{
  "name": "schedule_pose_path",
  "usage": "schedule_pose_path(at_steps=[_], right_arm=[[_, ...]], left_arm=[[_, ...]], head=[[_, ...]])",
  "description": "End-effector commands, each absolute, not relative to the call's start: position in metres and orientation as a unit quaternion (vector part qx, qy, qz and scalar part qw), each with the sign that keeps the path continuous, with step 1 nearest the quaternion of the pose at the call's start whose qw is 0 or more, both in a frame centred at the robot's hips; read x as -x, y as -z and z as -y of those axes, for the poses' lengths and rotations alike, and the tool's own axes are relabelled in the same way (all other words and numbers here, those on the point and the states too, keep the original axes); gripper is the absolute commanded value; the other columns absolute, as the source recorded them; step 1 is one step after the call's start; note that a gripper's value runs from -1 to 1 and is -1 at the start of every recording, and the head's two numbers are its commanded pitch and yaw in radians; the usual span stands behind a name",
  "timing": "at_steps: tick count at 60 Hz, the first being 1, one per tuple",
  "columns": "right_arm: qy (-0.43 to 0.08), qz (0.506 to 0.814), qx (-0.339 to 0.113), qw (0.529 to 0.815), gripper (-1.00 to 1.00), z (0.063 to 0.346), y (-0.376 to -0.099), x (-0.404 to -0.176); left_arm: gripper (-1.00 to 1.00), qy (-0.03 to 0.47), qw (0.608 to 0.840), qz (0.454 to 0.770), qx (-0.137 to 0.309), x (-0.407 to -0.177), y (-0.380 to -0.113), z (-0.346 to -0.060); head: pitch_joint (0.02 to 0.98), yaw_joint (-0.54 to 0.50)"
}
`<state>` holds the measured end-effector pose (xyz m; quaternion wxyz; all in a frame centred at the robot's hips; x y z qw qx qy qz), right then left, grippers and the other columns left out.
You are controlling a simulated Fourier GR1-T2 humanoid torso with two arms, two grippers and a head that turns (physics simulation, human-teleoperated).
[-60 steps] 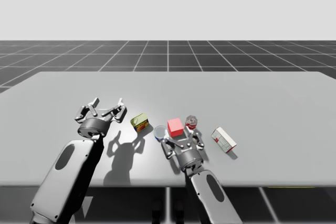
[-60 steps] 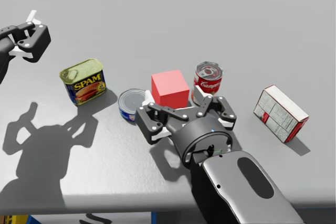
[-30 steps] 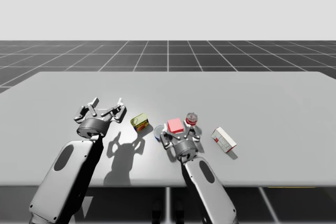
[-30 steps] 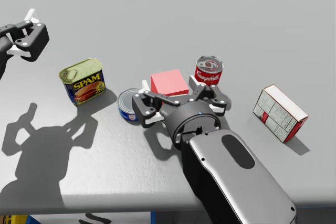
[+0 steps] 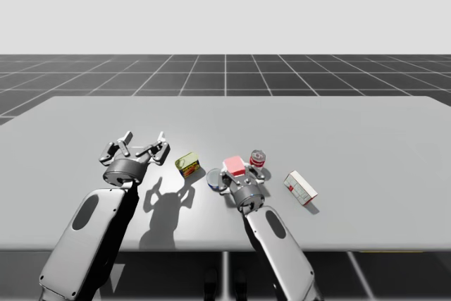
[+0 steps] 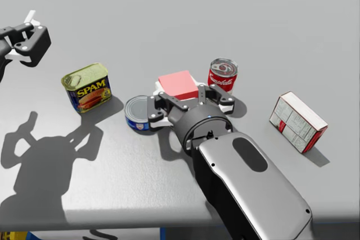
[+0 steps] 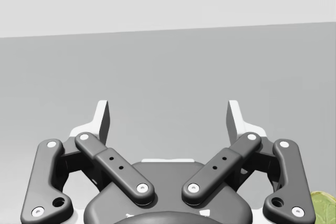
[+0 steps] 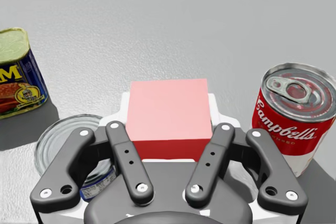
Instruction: Find the red cube and pick it up.
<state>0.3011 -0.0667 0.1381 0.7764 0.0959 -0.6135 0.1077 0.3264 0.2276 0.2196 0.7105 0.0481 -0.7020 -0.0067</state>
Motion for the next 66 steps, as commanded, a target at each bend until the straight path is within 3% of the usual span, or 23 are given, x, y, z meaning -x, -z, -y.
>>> schedule_pose_path(at_steps=[1, 9, 27, 38, 53, 66], right_arm=[[-0.086, 0.590, -0.055, 0.801, 0.99, 0.082, -0.118, -0.297], [-0.085, 0.593, -0.052, 0.799, 1.00, 0.083, -0.120, -0.297], [-0.082, 0.594, -0.047, 0.799, 1.00, 0.088, -0.118, -0.296], [-0.080, 0.598, -0.046, 0.796, 1.00, 0.089, -0.118, -0.295], [-0.073, 0.612, -0.053, 0.786, 1.00, 0.087, -0.135, -0.292], [-0.072, 0.656, -0.071, 0.748, 1.00, 0.086, -0.187, -0.280]], left_arm=[[-1.00, 0.007, 0.710, 0.702, -0.048, -0.327, -0.220, -0.227], [-1.00, 0.007, 0.710, 0.702, -0.049, -0.327, -0.219, -0.227], [-1.00, 0.008, 0.711, 0.701, -0.051, -0.327, -0.218, -0.226], [-1.00, 0.009, 0.712, 0.700, -0.052, -0.327, -0.217, -0.226], [-1.00, 0.009, 0.712, 0.700, -0.052, -0.327, -0.217, -0.226], [-1.00, 0.007, 0.711, 0.701, -0.052, -0.328, -0.218, -0.227]], head=[[0.847, -0.06], [0.802, -0.06], [0.556, -0.05], [0.465, -0.05], [0.451, -0.04], [0.452, -0.04]])
